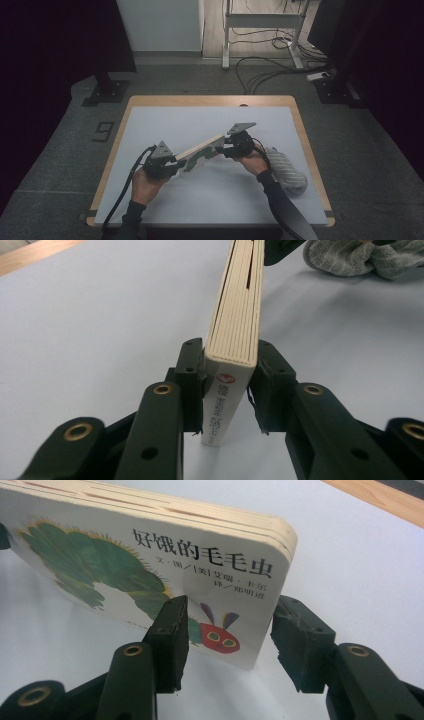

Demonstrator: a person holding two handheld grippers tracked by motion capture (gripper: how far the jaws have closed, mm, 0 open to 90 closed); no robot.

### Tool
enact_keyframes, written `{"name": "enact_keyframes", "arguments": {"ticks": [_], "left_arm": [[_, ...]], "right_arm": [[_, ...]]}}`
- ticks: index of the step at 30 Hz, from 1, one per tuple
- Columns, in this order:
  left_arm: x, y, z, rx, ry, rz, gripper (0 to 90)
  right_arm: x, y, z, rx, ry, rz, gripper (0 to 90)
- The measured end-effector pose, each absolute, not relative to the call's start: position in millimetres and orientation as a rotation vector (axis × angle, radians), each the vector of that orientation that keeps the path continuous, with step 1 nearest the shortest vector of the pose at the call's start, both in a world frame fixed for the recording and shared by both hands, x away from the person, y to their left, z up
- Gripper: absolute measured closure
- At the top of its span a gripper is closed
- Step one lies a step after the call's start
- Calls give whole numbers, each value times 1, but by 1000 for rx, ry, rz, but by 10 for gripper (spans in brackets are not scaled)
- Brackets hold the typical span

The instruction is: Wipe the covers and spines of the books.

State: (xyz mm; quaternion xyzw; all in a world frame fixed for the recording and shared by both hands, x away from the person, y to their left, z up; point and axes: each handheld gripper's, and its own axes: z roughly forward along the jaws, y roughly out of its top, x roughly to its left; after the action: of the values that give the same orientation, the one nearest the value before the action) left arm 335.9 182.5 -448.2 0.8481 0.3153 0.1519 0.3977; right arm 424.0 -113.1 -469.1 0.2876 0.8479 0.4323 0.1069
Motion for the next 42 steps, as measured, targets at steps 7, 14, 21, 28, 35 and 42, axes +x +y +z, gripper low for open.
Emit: {"name": "enact_keyframes", "arguments": {"ticks": [7,14,21,28,35,42], "left_arm": [[335,182,-449,2154,770,392,702],[336,184,-449,2148,776,386,703],[337,186,-450,2139,785,376,702],[337,188,-451,2136,790,378,698],[337,188,-451,2132,789,373,698],[337,189,-452,2128,795,366,697]], "right_arm": [[422,-113,-468,849,2507,1257,443],[415,-119,-460,834,2513,1230,356],[408,-134,-451,850,2501,1181,275],[401,-161,-443,900,2469,1132,231],[392,-197,-439,972,2431,1062,206],[380,-232,-445,1055,2392,990,180]]}}
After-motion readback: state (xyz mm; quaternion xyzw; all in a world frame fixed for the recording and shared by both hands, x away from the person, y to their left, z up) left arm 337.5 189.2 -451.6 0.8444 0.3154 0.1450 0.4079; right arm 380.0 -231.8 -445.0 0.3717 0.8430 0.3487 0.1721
